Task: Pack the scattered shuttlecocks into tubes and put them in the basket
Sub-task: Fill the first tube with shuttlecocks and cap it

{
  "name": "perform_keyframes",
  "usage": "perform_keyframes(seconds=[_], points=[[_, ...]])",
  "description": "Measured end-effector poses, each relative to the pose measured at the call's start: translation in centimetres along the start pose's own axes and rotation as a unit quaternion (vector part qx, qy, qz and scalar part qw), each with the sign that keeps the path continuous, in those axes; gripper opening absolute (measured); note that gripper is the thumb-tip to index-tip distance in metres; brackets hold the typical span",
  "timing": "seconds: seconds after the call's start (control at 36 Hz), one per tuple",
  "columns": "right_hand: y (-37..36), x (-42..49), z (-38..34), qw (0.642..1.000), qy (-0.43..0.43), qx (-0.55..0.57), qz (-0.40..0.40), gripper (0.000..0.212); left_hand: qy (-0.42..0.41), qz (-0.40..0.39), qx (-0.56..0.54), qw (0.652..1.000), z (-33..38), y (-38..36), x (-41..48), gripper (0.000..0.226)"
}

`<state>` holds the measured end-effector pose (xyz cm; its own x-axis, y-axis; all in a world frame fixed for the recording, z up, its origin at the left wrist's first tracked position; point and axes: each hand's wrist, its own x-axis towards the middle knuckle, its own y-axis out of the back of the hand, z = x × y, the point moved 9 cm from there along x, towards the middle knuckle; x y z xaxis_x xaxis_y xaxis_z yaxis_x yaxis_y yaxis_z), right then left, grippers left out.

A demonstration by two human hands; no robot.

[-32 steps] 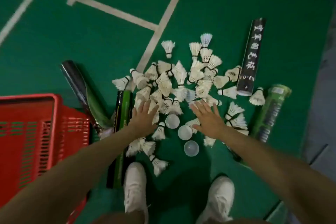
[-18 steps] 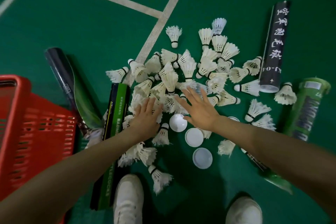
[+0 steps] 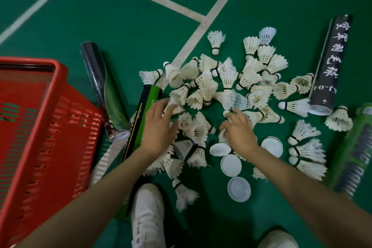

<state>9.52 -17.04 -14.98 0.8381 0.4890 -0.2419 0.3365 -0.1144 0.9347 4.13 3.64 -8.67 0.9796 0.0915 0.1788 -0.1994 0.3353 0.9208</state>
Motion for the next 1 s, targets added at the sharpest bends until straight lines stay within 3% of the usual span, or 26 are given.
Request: perform_keyframes(seconds=[0.08,0.17,0.28,0.39,0.47,0.56,0.61,0.69,0.81,1.0], points=[[2.1,-0.8,2.0,0.989,-0.051,0.122,0.071,0.016,0.194,-0.033,0.01,0.98,-4.6,-0.6,0.4,0.058],[3.4,-1.0,2.8,0.974,-0.105,0.185,0.074,0.019,0.355,-0.103,-0.035,0.929,-7.8,-2.0,0.1,0.071],[5.0,-1.7,3.5,0.956,-0.168,0.229,0.069,0.027,0.363,-0.202,0.013,0.91,-9.0,-2.8,0.5,0.071],[7.1,-1.7,2.4,0.93,-0.199,0.296,0.084,0.027,0.401,-0.291,-0.016,0.868,-10.6,-4.1,-1.6,0.079],[8.6,-1.6,1.1,0.921,-0.207,0.318,0.084,0.036,0.362,-0.248,-0.068,0.896,-9.0,-2.6,-1.4,0.077],[10.1,-1.7,0.6,0.918,-0.214,0.321,0.093,0.035,0.257,-0.209,-0.082,0.94,-5.0,0.4,-0.6,0.081],[11.6,-2.0,0.9,0.9,-0.236,0.345,0.121,0.038,0.2,-0.191,-0.153,0.949,-2.2,2.1,-0.2,0.085],[14.0,-2.3,1.2,0.878,-0.249,0.376,0.158,0.03,0.138,-0.24,-0.265,0.924,1.0,3.5,0.2,0.092],[18.2,-3.6,1.2,0.871,-0.22,0.389,0.206,0.023,0.058,-0.301,-0.325,0.895,5.3,6.3,1.6,0.085],[22.6,-6.5,1.0,0.872,-0.191,0.411,0.187,0.01,-0.03,-0.327,-0.381,0.864,10.2,9.9,3.4,0.08]])
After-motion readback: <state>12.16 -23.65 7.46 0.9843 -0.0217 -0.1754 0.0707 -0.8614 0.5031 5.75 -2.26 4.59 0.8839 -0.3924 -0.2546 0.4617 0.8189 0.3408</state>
